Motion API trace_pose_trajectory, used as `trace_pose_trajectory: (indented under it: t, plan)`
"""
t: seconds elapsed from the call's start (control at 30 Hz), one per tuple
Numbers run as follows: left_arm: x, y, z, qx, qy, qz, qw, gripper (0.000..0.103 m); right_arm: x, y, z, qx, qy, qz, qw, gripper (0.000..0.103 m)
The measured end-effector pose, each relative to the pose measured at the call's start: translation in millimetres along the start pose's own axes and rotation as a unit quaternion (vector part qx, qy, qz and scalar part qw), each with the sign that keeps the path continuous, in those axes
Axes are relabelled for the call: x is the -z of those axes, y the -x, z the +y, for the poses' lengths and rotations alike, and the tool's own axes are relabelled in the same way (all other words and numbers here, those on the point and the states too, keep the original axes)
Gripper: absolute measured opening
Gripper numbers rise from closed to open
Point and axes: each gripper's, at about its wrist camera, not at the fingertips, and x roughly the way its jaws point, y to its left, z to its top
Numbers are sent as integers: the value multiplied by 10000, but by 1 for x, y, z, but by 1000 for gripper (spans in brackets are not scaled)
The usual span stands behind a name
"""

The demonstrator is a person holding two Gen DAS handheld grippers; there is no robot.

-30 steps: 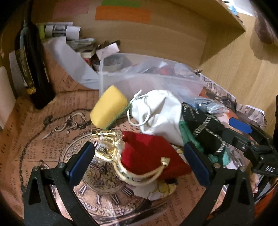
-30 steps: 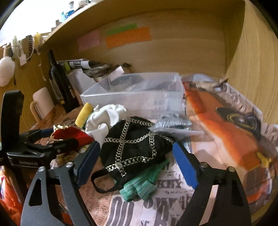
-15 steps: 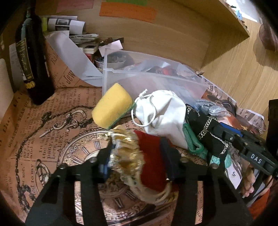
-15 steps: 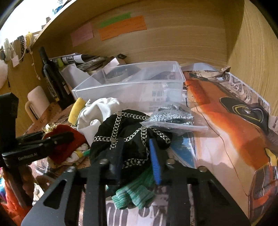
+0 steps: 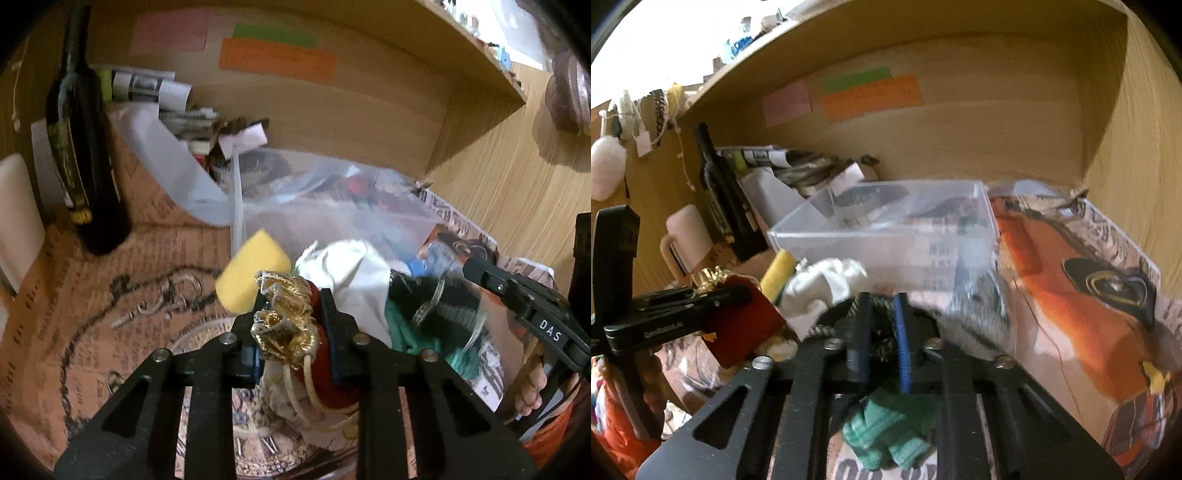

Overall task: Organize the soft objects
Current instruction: 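Carry the red pouch and black bag into the clear box and open both tools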

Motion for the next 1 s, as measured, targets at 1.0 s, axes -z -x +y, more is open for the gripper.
trace_pose_trajectory:
  t: [1.0]
  plan:
    - [-13, 11, -4, 10, -111, -346, 9993, 24, 25, -30, -5, 238, 121, 881, 9958, 12]
